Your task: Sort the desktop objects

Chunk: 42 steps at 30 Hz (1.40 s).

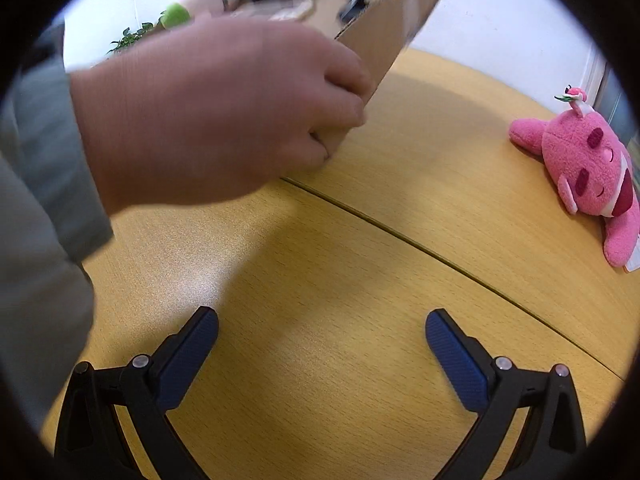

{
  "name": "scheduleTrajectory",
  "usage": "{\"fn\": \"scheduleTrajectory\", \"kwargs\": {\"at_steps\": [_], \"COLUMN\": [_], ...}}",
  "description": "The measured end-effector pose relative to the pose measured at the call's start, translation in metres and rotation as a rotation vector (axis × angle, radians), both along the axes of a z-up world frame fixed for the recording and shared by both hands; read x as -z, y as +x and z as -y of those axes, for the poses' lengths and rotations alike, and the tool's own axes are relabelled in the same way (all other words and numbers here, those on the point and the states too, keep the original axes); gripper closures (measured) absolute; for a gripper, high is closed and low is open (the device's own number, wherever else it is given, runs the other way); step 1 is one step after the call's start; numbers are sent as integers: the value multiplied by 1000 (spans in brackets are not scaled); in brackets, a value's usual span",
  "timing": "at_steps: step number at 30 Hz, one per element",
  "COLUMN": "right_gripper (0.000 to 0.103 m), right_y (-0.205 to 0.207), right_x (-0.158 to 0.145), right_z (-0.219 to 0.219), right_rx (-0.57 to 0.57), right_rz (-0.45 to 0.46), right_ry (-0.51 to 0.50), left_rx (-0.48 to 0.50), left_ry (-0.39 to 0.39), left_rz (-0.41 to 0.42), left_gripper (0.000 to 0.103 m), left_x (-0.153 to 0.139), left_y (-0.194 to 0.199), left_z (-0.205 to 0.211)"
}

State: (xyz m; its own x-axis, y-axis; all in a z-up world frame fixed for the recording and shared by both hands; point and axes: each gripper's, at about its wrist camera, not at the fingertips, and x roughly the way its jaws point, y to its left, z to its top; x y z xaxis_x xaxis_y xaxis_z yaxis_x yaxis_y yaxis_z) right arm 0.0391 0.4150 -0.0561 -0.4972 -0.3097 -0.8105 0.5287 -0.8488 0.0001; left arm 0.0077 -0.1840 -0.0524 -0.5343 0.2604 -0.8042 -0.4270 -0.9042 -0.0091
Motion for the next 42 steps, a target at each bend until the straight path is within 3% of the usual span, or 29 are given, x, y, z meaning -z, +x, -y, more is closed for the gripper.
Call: {"fn": "scheduleTrajectory", "kwargs": {"at_steps": [42], "right_gripper": [0], "right_y": [-18], "right_x": [13], "right_z": [-12], "right_rx": [0], "right_rz": [-2], "right_ry": [4], "left_rx": [5], "left_ry": [1], "left_rz": [-1], "left_gripper": [0], "left_x": [-9], "left_y": [10], "left_z": [6]}}
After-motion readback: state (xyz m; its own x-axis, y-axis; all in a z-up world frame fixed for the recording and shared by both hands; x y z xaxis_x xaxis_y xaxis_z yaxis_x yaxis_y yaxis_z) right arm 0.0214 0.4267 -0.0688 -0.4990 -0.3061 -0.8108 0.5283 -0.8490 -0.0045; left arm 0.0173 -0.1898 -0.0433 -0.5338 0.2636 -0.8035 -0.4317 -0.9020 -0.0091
